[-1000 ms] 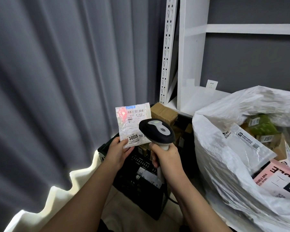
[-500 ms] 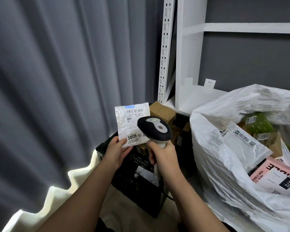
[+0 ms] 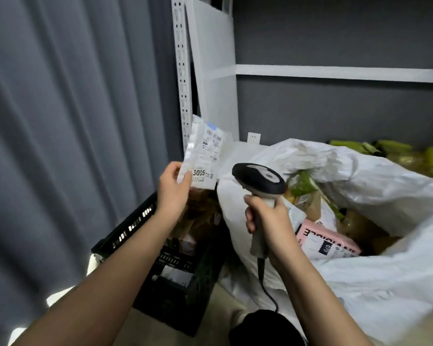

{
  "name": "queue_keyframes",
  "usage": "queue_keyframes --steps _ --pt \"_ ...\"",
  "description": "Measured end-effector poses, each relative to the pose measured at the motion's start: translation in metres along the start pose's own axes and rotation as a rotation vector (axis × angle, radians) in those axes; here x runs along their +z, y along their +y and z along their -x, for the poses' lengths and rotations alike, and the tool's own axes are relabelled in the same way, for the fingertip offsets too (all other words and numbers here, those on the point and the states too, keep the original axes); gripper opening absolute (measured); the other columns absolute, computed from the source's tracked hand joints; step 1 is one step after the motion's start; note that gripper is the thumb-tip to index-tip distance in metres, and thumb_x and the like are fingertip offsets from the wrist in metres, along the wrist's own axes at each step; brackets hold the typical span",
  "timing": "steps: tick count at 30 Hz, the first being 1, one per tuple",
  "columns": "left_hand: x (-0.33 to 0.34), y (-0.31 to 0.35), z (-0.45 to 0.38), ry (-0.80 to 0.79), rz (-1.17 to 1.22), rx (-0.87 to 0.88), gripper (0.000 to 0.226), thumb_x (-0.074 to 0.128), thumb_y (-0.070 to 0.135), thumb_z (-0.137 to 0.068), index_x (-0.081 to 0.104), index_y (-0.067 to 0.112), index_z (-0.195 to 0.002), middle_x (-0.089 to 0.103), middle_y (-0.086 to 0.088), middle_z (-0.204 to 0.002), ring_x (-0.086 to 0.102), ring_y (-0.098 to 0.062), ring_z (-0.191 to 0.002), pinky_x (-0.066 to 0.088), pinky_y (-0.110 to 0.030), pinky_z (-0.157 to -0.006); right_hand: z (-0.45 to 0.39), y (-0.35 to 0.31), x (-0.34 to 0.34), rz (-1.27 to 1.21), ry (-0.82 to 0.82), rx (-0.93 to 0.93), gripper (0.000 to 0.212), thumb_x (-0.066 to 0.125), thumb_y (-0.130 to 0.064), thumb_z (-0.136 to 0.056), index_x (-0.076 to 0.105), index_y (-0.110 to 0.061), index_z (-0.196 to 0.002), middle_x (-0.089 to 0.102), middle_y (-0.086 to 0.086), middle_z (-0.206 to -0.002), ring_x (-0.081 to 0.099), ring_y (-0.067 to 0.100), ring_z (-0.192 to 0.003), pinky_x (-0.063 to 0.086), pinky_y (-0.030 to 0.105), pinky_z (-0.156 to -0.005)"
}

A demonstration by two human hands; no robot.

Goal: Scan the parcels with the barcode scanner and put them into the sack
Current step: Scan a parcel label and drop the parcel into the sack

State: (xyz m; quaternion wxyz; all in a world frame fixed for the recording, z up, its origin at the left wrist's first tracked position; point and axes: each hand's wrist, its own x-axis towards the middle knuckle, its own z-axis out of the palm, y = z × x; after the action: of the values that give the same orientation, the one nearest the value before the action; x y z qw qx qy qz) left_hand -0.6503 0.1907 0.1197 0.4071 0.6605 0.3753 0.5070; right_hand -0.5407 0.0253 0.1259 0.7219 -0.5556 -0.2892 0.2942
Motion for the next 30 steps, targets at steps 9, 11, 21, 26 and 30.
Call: queue_keyframes --steps 9,11,21,26,30 --pt "0.17 0.089 0.014 -0.286 -0.535 0.459 0.027 0.05 0.013 -0.092 0.062 0.016 -0.116 0.057 -0.008 -0.118 0.058 -0.03 -0.101 0.042 -0.032 -0.079 0.008 -0.065 -0.123 -0.014 0.262 -0.078 0.017 0.06 -0.005 -0.089 0.046 -0.014 -0.087 0.046 0.003 -0.053 0.036 0.014 -0.04 0.03 0.024 -0.042" --pt "0.205 0.097 0.023 -0.377 -0.581 0.528 0.029 0.049 0.011 -0.091 0.062 0.016 -0.117 0.057 -0.008 -0.118 0.058 -0.031 -0.101 0.043 -0.033 -0.078 0.009 -0.07 -0.148 0.002 0.318 -0.09 0.017 0.06 -0.006 -0.089 0.046 -0.015 -0.087 0.046 0.001 -0.051 0.037 0.015 -0.041 0.03 0.024 -0.044" --pt "0.3 0.07 0.061 -0.921 -0.352 -0.018 0.04 0.05 0.001 -0.092 0.046 0.013 -0.13 0.06 -0.012 -0.11 0.056 -0.025 -0.109 0.045 -0.026 -0.082 0.015 -0.069 -0.197 0.015 0.417 -0.03 0.015 0.057 -0.005 -0.091 0.046 -0.014 -0.092 0.042 0.006 -0.054 0.035 0.015 -0.041 0.033 0.021 -0.039" --pt "0.257 0.045 0.03 -0.824 -0.316 -0.035 0.033 0.051 0.003 -0.093 0.057 0.009 -0.125 0.061 -0.011 -0.124 0.058 -0.025 -0.114 0.048 -0.033 -0.096 0.008 -0.057 -0.178 0.065 0.374 -0.002 0.015 0.06 -0.009 -0.089 0.047 -0.013 -0.095 0.046 0.001 -0.053 0.038 0.014 -0.041 0.032 0.023 -0.041" --pt "0.173 0.044 -0.012 -0.639 -0.258 0.017 0.018 0.051 0.005 -0.093 0.064 0.014 -0.101 0.065 -0.007 -0.099 0.067 -0.019 -0.082 0.046 -0.019 -0.064 -0.007 -0.047 -0.124 0.072 0.247 -0.005 0.015 0.059 -0.006 -0.09 0.046 -0.014 -0.091 0.045 0.005 -0.056 0.037 0.015 -0.041 0.031 0.024 -0.042"
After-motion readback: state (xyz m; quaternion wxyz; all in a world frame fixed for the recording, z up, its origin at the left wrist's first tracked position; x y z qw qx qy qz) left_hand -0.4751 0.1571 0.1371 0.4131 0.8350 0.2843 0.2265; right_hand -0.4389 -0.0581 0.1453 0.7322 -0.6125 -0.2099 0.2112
